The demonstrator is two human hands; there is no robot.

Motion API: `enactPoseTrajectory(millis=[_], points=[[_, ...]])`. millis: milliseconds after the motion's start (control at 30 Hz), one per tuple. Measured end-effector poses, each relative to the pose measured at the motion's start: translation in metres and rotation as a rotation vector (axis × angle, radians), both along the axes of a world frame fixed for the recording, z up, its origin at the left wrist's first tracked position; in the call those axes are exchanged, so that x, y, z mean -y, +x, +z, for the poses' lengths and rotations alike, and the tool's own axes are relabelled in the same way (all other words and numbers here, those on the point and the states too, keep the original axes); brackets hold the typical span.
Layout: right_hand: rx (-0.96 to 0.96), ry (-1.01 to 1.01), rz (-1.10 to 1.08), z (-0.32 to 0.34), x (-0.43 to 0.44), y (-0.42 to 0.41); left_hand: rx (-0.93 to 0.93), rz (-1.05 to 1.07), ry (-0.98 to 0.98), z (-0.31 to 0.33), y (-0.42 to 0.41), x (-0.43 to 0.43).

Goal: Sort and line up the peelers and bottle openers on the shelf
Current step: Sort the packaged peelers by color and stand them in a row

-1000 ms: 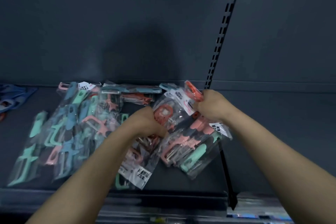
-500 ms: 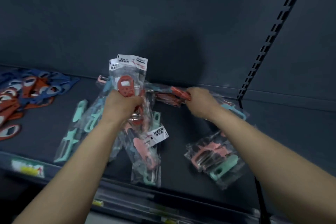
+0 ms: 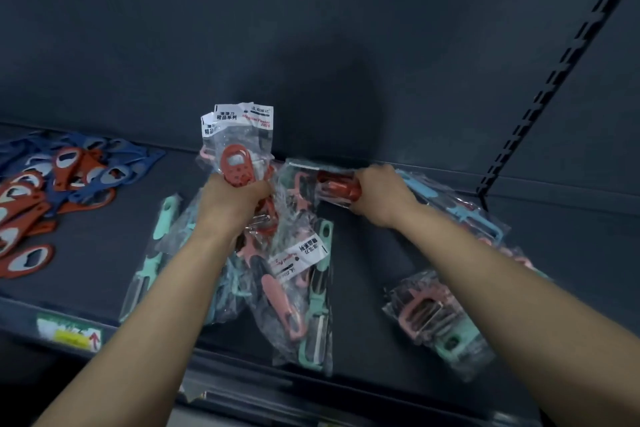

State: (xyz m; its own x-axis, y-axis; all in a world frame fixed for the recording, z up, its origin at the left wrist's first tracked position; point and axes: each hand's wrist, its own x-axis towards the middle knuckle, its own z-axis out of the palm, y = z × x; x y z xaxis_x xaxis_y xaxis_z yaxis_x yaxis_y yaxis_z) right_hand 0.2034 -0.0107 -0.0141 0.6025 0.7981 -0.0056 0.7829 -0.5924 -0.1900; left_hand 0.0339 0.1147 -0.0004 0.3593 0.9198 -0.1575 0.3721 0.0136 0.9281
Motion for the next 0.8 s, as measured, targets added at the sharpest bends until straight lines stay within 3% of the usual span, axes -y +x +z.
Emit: enactPoseTrajectory(millis=[400, 633, 800], points=[[-0.130, -0.156, -0.033, -0.005, 0.018, -0.008, 0.068, -0.128, 0.020, -0.003, 0.017, 0.001], [-0.475, -0.017, -0.092, 0.024, 0.051, -0.003, 0.078, -0.274, 0.055, 0.001, 0.039, 0.018], [-0.713, 0.207, -0.185, 0.050, 0.090, 0.007, 0.091, -0.399, 0.087, 0.003, 0.060, 0.038]])
